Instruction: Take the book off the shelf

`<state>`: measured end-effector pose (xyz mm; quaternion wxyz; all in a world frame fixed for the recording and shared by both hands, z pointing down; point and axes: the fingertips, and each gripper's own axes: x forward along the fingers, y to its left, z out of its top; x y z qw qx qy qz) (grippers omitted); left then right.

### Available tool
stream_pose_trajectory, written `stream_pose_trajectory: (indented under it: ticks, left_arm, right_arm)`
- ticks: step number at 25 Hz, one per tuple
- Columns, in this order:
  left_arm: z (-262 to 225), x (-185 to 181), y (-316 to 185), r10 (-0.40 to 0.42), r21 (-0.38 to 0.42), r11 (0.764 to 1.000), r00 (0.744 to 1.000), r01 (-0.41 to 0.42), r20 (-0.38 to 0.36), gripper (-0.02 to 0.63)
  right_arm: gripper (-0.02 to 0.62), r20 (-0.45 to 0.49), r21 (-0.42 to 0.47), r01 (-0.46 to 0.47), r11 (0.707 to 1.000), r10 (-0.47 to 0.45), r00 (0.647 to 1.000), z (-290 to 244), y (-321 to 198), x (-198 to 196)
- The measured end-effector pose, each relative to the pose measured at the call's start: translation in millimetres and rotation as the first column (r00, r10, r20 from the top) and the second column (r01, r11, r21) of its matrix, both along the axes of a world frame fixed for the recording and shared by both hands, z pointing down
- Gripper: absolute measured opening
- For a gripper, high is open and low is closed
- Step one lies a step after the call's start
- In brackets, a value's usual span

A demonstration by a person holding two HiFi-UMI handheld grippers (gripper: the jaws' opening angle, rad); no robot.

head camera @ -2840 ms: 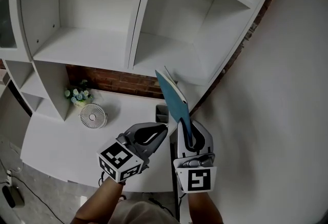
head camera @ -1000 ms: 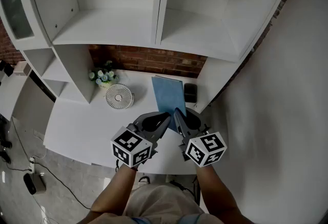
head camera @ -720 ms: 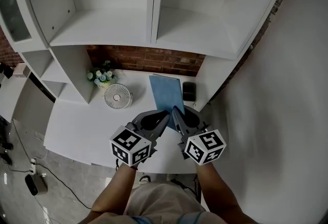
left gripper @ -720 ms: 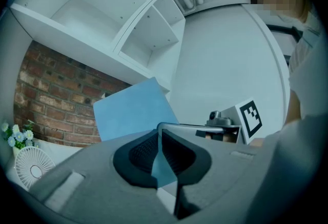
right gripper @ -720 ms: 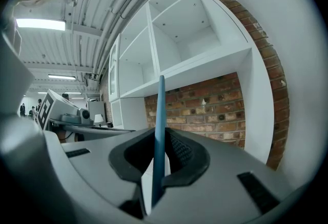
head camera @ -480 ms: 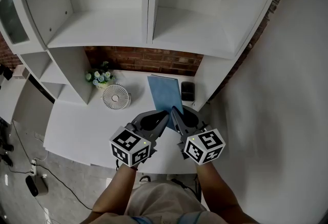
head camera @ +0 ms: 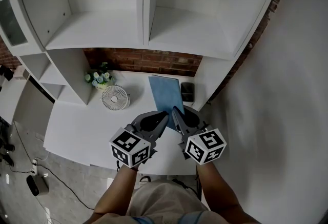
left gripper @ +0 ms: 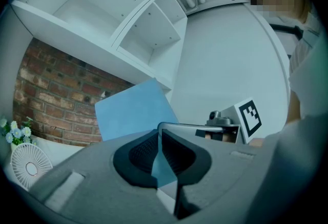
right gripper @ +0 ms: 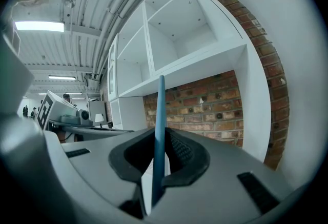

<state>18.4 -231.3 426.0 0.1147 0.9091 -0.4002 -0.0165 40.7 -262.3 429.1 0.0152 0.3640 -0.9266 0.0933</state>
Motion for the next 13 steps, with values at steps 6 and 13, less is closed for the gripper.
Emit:
stream_pose_trajectory:
  ticks: [6, 13]
  left_arm:
    - [1.4, 2.8, -2.9, -0.003, -0.004, 1.0, 1.0, 0.003, -0.001, 0.011]
    - [2.6, 8.4, -6.0, 0.001, -0.005, 1.0, 1.0, -0.001, -0.004, 0.011]
  right_arm:
    - [0.054, 0.006, -0.01, 0.003, 1.0, -0.003, 1.0, 2.3, -2.8, 1.8]
    - [0.054, 0.016, -0.017, -0.001, 1.0, 0.001, 1.0, 3.0, -6.8, 7.8]
